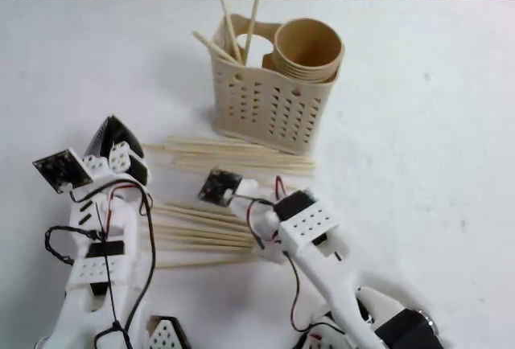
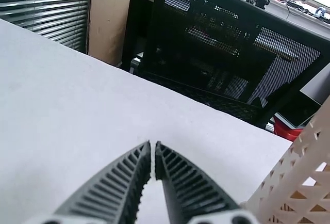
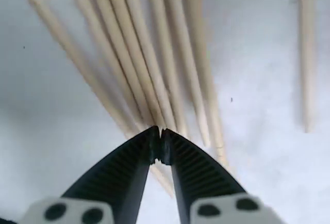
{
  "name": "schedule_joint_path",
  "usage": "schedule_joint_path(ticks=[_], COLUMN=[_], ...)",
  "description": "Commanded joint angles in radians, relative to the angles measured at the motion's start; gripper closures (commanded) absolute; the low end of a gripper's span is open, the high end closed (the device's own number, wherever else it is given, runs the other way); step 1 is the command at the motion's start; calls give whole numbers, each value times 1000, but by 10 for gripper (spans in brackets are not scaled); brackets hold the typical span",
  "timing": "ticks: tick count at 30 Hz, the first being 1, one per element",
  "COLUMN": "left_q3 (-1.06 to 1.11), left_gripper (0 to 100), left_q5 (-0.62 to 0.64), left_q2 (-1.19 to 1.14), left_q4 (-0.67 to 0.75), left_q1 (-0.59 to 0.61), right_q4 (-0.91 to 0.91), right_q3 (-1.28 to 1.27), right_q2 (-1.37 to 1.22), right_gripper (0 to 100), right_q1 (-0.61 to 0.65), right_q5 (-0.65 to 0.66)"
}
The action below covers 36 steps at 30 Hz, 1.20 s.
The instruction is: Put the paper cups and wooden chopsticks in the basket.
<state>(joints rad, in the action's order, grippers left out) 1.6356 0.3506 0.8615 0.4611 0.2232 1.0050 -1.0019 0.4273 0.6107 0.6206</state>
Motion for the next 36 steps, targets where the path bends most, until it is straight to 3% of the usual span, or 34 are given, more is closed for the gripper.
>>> schedule_joint_path(ticks=[1,9,13,16,20,28,33,36], left_q3=[-18,-18,-20,-20,-20,-20,-20,-20], left_gripper=[954,954,954,954,954,954,954,954], left_q5=[3,3,3,3,3,3,3,3], left_q2=[21,21,21,21,21,21,21,21], left_q4=[26,26,26,26,26,26,26,26], left_q1=[-5,-5,-5,-5,-5,-5,-5,-5], right_q4=[-10,120,214,177,111,-27,-87,-102], right_q3=[64,169,143,78,32,-44,-43,-43], right_q2=[27,76,111,130,113,-10,-76,-82], right_gripper=[981,833,858,821,752,752,877,881], right_q1=[-35,39,173,285,277,239,160,130], right_q5=[-14,-6,0,55,130,193,242,242])
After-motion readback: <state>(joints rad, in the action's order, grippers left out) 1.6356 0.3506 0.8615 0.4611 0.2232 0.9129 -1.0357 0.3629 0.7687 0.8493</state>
